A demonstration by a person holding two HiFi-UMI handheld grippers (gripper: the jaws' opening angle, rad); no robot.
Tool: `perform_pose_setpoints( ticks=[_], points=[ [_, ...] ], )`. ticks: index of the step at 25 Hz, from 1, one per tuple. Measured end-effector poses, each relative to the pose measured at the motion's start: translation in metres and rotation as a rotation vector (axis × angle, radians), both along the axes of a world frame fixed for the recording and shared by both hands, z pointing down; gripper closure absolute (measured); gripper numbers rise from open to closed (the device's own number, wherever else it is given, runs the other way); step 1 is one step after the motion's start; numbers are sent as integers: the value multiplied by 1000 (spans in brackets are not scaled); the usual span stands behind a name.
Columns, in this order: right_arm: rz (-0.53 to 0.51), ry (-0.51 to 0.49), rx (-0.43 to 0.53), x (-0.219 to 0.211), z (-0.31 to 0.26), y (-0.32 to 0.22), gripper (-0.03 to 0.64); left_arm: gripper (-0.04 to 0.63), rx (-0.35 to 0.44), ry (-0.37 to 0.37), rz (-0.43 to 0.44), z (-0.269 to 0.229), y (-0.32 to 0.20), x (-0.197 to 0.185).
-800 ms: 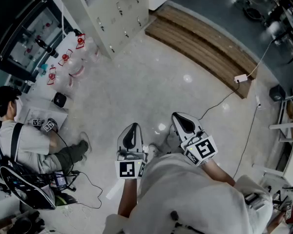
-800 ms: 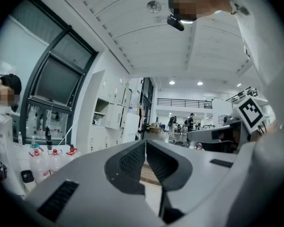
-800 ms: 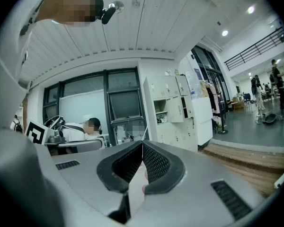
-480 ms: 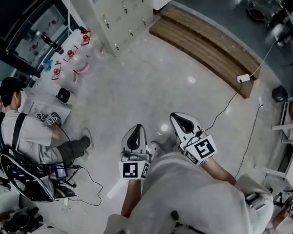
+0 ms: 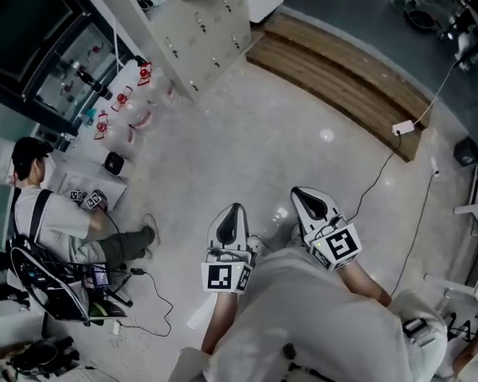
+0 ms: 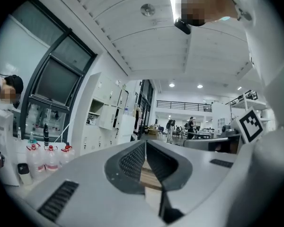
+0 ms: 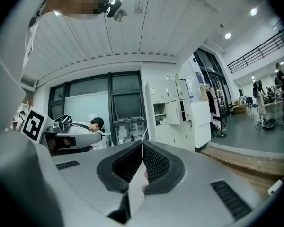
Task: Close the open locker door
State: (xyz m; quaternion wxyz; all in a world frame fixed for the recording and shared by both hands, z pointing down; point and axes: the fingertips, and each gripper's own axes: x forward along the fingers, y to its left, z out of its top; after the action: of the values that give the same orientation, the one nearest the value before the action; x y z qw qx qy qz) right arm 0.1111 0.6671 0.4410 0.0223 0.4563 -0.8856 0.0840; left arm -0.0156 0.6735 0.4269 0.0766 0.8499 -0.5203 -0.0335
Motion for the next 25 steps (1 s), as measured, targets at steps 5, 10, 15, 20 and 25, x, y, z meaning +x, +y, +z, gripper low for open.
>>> perform_pose_setpoints(
  ticks=[5,10,15,20,25],
  points=[
    [-29,2,59,41,-11,3,589,579,-3,-9,2,1,10,53],
    [-48,-4,99,74,-9,7,588,578,-13,-7,-36,10,13,82],
    [-62,-17,62,80,1,-13,588,580,-11,-4,-59,8,-10,85],
    [-73,1,62,68,8,-59,588,580,1,-1,-58,13,-56,77],
    [-57,22,45,52,7,-122,588,580,0,14,-44,15,-120,63]
  ],
)
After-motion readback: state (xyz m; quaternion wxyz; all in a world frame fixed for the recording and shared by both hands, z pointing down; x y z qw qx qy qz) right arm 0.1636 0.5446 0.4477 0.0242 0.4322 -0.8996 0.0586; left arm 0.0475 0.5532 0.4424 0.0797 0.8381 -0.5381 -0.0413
